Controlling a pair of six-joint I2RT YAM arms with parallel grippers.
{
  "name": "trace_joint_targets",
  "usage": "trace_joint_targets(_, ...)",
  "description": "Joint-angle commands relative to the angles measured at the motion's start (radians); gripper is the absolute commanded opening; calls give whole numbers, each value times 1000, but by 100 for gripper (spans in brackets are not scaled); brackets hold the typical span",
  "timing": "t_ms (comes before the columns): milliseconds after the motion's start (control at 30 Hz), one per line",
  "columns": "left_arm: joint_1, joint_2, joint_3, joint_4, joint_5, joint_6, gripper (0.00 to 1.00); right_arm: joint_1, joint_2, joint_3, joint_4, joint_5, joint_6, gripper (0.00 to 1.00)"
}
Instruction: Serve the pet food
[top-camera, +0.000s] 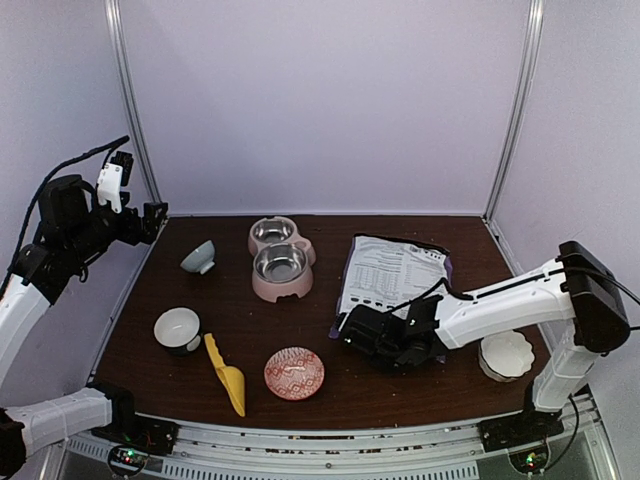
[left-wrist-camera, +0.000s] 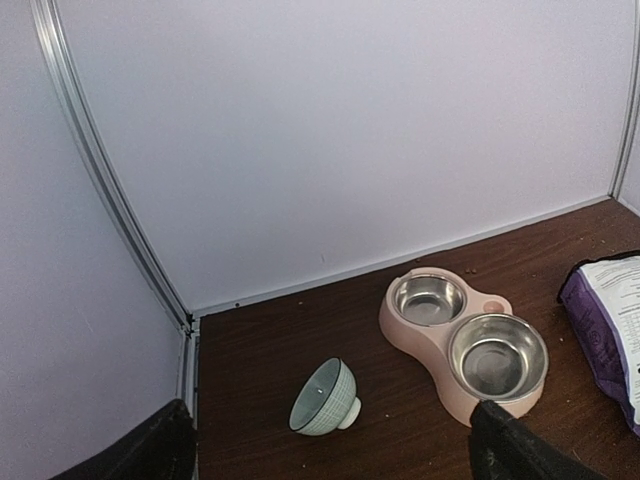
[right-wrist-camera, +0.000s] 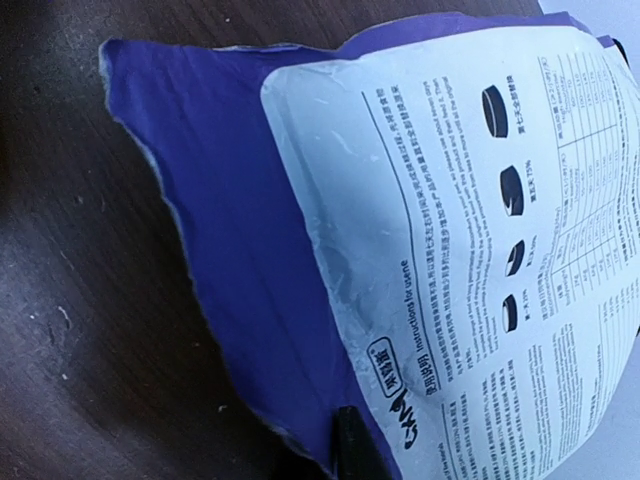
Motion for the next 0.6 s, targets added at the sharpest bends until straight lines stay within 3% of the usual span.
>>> trace_joint_targets(0, 0, -6, 5, 27, -11, 1, 98, -57, -41, 33, -16, 26, 34, 0)
trace_joint_targets(233, 1, -12, 5, 27, -16, -1, 98, -193, -239, 122, -80, -156, 112, 0)
trace_joint_targets(567, 0, -15, 5, 27, -13, -2, 98, -371, -435, 492, -303, -377, 200, 0)
